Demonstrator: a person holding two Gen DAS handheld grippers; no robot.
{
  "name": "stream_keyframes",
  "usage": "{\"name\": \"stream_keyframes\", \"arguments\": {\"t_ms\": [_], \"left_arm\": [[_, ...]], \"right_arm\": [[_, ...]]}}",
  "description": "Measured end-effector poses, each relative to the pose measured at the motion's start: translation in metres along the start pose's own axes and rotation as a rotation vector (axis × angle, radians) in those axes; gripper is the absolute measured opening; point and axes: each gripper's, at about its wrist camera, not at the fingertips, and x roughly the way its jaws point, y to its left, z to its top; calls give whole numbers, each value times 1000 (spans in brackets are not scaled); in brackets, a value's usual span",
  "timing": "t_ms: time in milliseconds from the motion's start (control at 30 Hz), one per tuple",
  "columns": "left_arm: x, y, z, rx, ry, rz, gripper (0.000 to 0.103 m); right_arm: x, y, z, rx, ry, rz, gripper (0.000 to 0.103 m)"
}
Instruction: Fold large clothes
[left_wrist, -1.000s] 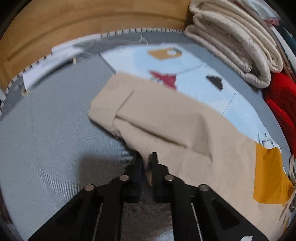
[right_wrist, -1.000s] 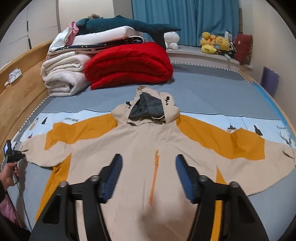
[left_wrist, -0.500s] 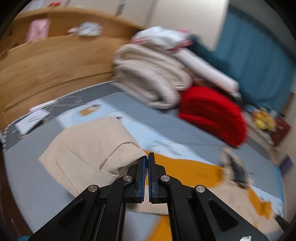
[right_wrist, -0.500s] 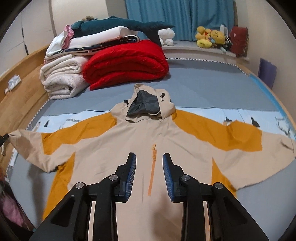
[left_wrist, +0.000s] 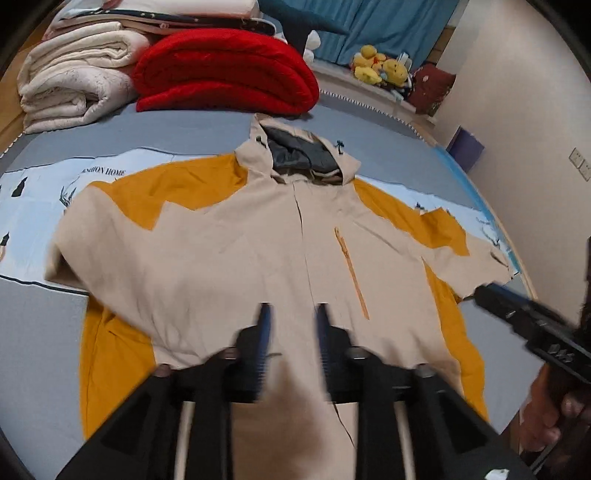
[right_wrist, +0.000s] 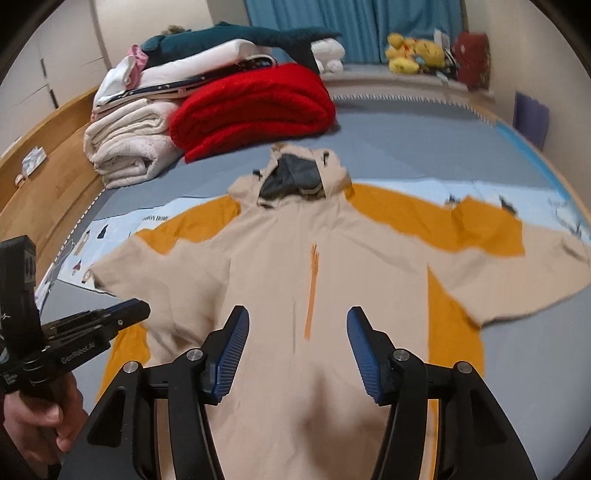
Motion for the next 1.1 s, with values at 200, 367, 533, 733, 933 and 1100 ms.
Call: {"name": "stream_keyframes", "arguments": {"t_ms": [200, 367, 533, 733, 933, 1100], "left_arm": [[-12, 44, 11, -80, -32, 97, 32], [20, 106, -3, -289, 104, 67, 31], [55, 148, -23, -503, 221, 8, 31], [72, 157, -23, -561, 286, -24, 30], [67, 139, -2, -476, 216, -157, 0], [43, 100, 28, -378, 108, -444, 0]], "right_arm": [[27, 6, -8, 58, 51, 25, 35], [53, 44, -14, -5, 82, 108, 32], [77, 75, -24, -80, 117, 178, 32], [96, 97, -29, -161, 153, 231, 35], [103, 111, -30, -236, 154, 301, 43], [97, 124, -31, -314, 117, 327, 53]]}}
